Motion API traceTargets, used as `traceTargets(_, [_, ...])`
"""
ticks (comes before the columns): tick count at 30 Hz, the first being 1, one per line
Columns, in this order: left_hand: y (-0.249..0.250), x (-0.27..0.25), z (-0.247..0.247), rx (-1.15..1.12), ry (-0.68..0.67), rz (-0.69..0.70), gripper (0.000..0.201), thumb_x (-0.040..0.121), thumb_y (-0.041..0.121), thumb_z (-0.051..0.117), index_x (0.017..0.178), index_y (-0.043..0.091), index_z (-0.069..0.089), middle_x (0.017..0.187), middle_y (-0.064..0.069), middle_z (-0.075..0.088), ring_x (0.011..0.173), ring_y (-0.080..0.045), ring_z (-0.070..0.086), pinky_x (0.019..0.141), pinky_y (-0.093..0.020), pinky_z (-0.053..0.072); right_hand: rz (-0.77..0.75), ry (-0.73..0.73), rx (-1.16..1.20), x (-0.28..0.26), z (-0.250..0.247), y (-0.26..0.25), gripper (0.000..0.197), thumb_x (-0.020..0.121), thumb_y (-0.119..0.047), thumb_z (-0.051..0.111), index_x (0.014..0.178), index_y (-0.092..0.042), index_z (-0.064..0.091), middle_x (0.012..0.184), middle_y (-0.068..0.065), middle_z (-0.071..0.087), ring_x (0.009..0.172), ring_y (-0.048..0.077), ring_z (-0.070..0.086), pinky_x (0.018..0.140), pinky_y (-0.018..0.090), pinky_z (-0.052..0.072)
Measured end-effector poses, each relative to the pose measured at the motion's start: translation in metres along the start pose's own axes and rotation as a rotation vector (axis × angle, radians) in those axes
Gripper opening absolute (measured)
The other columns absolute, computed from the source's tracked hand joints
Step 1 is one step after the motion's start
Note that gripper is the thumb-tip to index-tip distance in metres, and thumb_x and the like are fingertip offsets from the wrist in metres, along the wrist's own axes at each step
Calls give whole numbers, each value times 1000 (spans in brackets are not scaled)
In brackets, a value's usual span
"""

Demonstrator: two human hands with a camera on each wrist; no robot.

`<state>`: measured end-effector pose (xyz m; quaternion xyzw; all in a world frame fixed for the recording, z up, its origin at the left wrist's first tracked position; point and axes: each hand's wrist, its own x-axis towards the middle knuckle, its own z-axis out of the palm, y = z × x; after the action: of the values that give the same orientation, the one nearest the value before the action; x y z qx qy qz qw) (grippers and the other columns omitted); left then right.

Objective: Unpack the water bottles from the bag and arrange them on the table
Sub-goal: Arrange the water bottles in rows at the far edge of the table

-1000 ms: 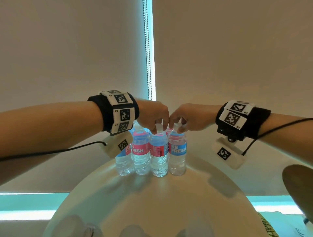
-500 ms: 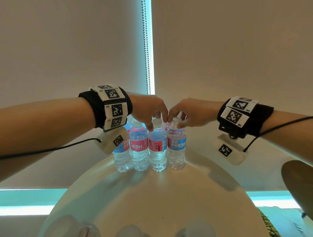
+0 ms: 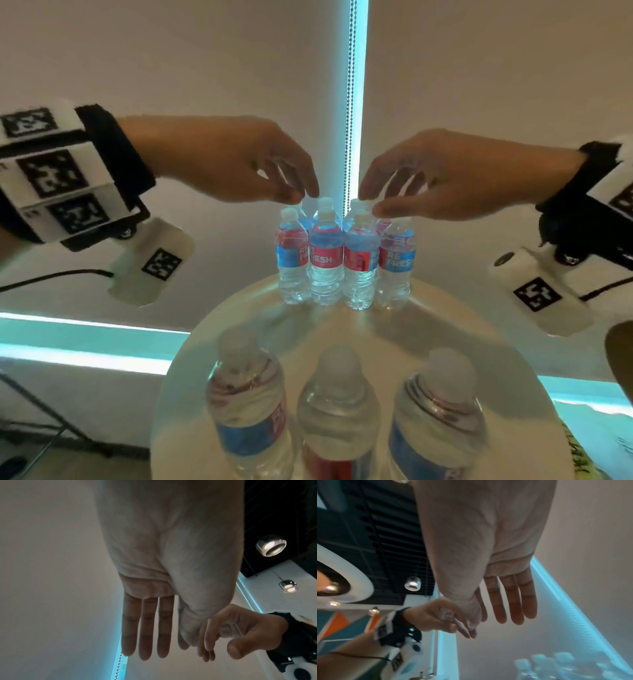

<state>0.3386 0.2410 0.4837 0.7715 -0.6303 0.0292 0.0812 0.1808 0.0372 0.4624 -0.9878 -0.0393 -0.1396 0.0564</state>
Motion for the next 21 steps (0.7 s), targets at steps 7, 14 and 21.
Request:
traceTargets(7, [4,-93,34,-198,108,-146,50,75,78,54,111,47,68,108,19,73,100,-2,71,88,-34,59,-211,-160,197,-40,-6,-97,36,80,-55,62,109,-36,70,100,-16,73,86,3,72,71,30,62])
traceTargets(14, [26,-128,65,-135,47,-91,53,76,73,54,124,51,57,115,27,66,104,5,65,90,-31,58,-238,-342,-134,-52,32,-117,50,79,-61,66,125,-49,51,106,-25,59,91,0,63,71,15,47])
traceTargets(21, [29,-127,79,-239,-95,-13,27,89,47,63,115,39,57,103,21,69,96,1,69,78,-23,61,-232,-316,-249,-47,51,-113,46,77,-56,68,118,-38,60,108,-4,69,94,23,66,78,38,52])
